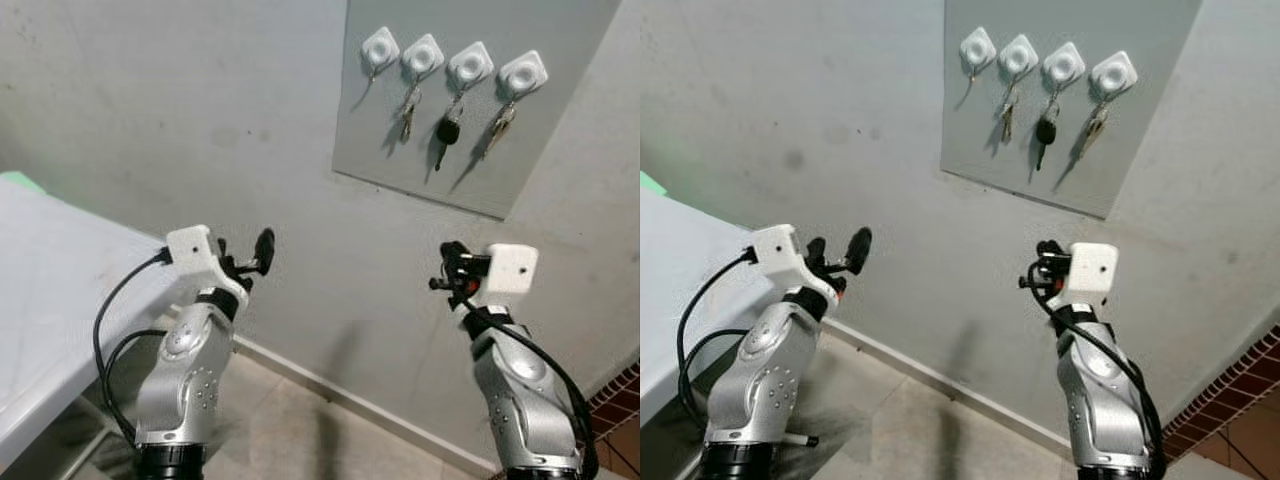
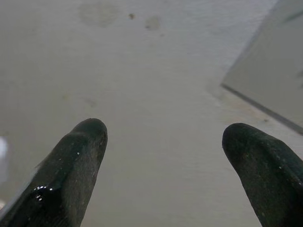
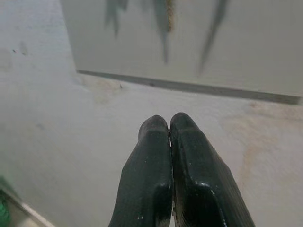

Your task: Hang keys on a hook

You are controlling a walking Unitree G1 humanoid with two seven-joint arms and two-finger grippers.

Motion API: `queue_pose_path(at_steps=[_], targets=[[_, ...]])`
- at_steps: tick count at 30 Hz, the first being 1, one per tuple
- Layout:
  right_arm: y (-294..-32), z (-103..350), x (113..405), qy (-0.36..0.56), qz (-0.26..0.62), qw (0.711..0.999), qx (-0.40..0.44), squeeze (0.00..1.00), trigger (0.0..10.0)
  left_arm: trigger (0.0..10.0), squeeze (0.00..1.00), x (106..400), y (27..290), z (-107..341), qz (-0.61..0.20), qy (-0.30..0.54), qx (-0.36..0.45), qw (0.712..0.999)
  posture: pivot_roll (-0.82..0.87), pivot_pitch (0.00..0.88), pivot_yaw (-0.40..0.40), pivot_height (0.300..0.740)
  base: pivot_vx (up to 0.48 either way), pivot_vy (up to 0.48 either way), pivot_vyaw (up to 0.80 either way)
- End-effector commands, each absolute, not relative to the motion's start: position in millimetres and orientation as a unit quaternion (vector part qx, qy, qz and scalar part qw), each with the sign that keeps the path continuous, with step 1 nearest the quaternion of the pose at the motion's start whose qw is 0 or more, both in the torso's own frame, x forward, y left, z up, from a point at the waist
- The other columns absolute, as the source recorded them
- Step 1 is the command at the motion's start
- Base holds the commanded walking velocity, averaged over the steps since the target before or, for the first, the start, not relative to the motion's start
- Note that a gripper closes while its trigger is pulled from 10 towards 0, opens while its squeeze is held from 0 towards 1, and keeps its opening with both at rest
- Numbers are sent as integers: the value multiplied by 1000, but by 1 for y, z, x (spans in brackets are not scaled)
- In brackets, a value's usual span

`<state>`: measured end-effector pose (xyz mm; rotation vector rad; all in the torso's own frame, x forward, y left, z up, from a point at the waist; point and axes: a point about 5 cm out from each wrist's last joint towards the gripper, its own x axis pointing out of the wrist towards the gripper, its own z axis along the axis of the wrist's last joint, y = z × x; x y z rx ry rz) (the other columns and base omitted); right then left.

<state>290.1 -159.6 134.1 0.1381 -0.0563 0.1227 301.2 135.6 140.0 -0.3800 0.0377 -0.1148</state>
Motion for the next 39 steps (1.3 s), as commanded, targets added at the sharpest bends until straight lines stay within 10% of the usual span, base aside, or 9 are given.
queue_pose_path(at_steps=[1,39], targets=[[-153,142,289,-49,91,991,80,0,10000,10000,0,300,138,141,-51,17,-186,981,51,6,-34,715,0,0,0],[-152,133,288,-8,103,991,85,0,10000,10000,0,300,132,133,-44,54,-206,976,45,0,-37,715,0,70,-557]])
